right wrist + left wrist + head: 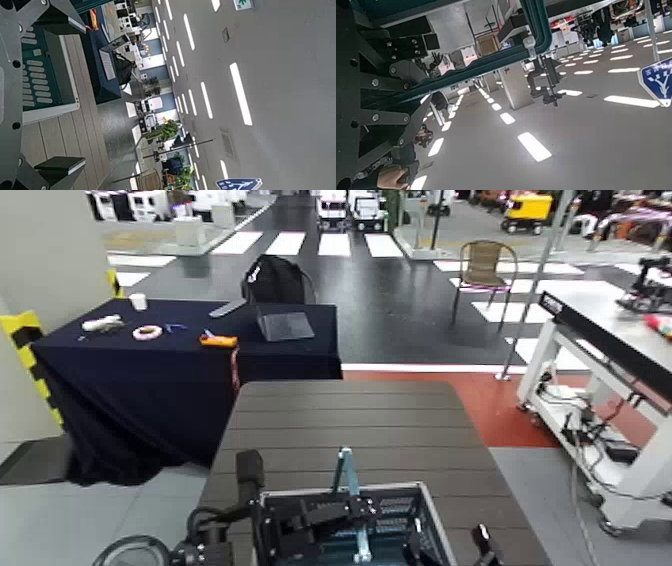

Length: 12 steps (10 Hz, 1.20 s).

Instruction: Place the crate on the table.

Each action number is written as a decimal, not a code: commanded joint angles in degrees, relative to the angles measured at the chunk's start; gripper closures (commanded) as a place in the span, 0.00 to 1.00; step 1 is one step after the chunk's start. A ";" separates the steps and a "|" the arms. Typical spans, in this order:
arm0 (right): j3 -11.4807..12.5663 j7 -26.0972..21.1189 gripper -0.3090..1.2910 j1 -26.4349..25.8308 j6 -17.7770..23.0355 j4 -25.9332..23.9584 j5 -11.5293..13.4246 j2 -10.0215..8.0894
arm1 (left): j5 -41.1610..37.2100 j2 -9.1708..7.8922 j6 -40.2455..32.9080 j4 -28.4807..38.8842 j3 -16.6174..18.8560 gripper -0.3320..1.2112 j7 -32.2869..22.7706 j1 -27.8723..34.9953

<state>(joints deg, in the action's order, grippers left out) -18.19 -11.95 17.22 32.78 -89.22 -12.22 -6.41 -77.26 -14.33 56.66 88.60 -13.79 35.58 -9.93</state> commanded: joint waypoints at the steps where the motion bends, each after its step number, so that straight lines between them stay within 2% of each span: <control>1: 0.00 0.00 0.28 0.00 0.00 -0.08 0.00 0.00 | 0.00 0.00 0.11 0.00 0.08 0.99 0.02 0.00; 6: 0.00 0.00 0.28 0.00 0.00 0.01 0.00 0.09 | 0.18 -0.79 0.29 -1.59 -0.36 0.99 -0.95 -2.29; 10: -0.18 0.00 0.28 -0.09 0.00 0.10 0.00 0.17 | 1.23 -2.29 -0.33 -6.60 -4.40 0.99 0.90 -8.44; 12: -0.35 0.00 0.28 -0.26 0.09 0.18 0.00 0.17 | 3.08 -2.37 -1.56 -10.38 -6.33 0.99 2.83 -11.69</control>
<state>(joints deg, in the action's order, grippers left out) -18.50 -11.95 17.02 32.82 -89.09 -12.22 -6.24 -74.71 -16.67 55.55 79.39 -19.56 38.32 -20.71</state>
